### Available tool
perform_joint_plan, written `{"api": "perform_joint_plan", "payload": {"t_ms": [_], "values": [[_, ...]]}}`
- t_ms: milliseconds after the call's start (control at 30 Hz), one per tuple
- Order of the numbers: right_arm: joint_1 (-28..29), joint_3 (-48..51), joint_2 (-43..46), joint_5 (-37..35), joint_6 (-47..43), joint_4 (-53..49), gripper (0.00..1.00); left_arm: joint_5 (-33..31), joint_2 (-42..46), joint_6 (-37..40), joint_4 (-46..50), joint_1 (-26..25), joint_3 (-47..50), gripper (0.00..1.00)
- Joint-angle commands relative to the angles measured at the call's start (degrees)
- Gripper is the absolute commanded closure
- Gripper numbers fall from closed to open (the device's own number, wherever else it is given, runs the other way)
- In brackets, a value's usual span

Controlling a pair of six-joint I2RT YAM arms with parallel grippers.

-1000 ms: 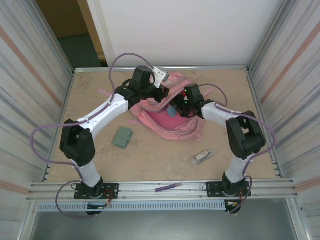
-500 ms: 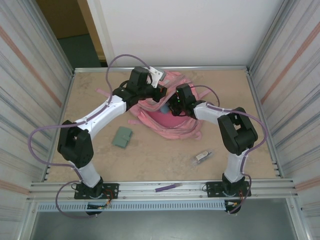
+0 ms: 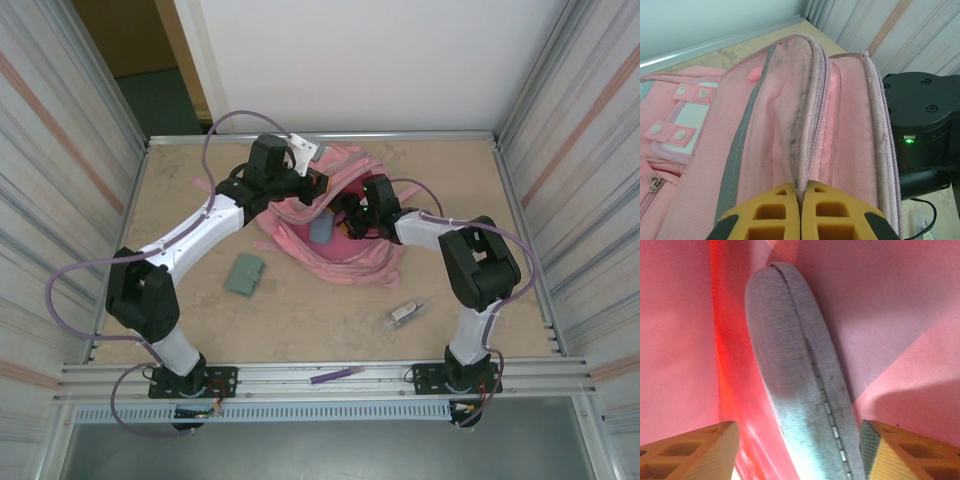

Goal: Pack the student bag

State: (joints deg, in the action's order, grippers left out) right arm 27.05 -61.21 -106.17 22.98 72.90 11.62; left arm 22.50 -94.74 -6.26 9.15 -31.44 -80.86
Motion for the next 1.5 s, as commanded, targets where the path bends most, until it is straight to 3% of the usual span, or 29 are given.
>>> {"api": "perform_joint_plan", "payload": {"t_ms": [0, 267, 333, 433, 600, 767, 1100, 1467], "values": [[1.4, 1.2, 1.9, 1.7, 0.9, 1.0, 0.39, 3.0, 5.4, 0.1, -8.9, 0.4, -0.4, 1.00], [5.9, 0.7, -2.8, -0.9, 9.5, 9.3, 0.53, 4.2, 4.8, -1.5, -10.0, 0.4, -0.4, 1.00], [6.7, -0.8, -3.8, -1.7, 9.7, 9.2, 0.52, 5.2, 4.5, -1.7, -9.6, 0.4, -0.9, 1.00], [7.9, -3.8, -5.2, -4.2, 9.6, 3.9, 0.38, 5.2, 4.5, -1.7, -9.6, 0.3, -0.8, 1.00], [9.5, -3.8, -6.1, -9.3, 11.4, 4.6, 0.58, 5.9, 4.2, -2.5, -10.4, 0.4, -0.7, 1.00], [9.7, -3.6, -6.3, -12.2, 15.0, 7.3, 0.66, 6.2, 4.3, -3.0, -10.8, 0.3, -0.2, 1.00], [8.4, -5.7, -7.9, -22.6, 13.8, 10.3, 0.67, 6.6, 4.5, -2.5, -10.6, 0.4, 0.3, 1.00], [7.2, -19.9, -21.0, -21.4, 14.1, 14.6, 0.63, 8.1, 4.2, -1.6, -11.6, 0.4, -1.4, 1.00]]}}
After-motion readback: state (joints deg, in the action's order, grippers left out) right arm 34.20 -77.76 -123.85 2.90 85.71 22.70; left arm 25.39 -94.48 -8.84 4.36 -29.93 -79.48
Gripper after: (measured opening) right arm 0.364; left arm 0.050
